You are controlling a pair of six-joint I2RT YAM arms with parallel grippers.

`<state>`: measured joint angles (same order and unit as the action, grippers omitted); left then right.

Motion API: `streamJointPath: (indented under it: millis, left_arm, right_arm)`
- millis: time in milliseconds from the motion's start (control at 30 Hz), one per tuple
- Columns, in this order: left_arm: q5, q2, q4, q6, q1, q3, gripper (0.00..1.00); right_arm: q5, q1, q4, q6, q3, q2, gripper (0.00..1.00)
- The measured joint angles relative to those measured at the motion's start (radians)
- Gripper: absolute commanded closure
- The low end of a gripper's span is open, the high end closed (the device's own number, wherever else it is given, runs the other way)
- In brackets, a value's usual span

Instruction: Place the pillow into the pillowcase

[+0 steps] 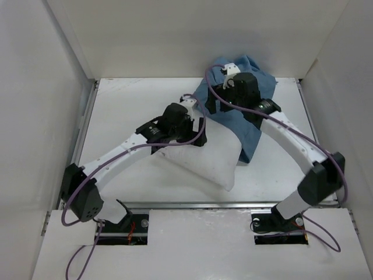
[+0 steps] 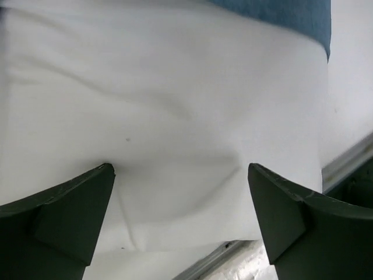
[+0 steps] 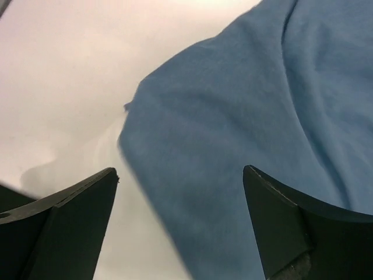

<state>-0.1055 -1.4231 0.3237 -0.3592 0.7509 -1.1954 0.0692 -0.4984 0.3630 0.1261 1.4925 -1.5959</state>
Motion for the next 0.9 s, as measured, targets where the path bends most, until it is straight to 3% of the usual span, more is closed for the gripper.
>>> streamJointPath:
  millis: [133,267,400,600,667,700,767,900]
  left_arm:
    - [0.157,0.127,0.02,-0.065,-0.062,0.013,0.0]
    - [0.29,0.251,0.035,-0.172,-0.236,0.056,0.0]
    - [0.33,0.248,0.045,-0.239,-0.375,0.091,0.0]
    - [0.314,0.182,0.061,-0.262,-0.404,0.136,0.0]
    - [0.308,0.183,0.067,-0.264,-0.404,0.149,0.0]
    - [0.306,0.185,0.068,-0.264,-0.404,0.151,0.0]
    - [0.303,0.191,0.068,-0.267,-0.404,0.154,0.0]
    - [0.298,0.23,0.057,-0.267,-0.404,0.17,0.0]
  right_arm:
    - [-0.13,-0.121,0.04,-0.034,-0.063,0.18,0.01]
    - [-0.179,-0.282,0.079,-0.052,-0.071,0.209,0.0]
    - [-0.21,-0.399,0.111,-0.056,-0.087,0.131,0.0]
    - [-0.407,-0.426,0.15,-0.044,-0.066,-0.121,0.03]
    - [-0.464,-0.43,0.146,-0.04,-0.038,-0.201,0.18]
    - [-0.48,-0.434,0.141,-0.044,-0.024,-0.23,0.59]
    - [-0.513,-0.441,0.134,-0.048,0.013,-0.273,0.97]
    - [-0.553,-0.441,0.122,-0.04,0.055,-0.275,1.0]
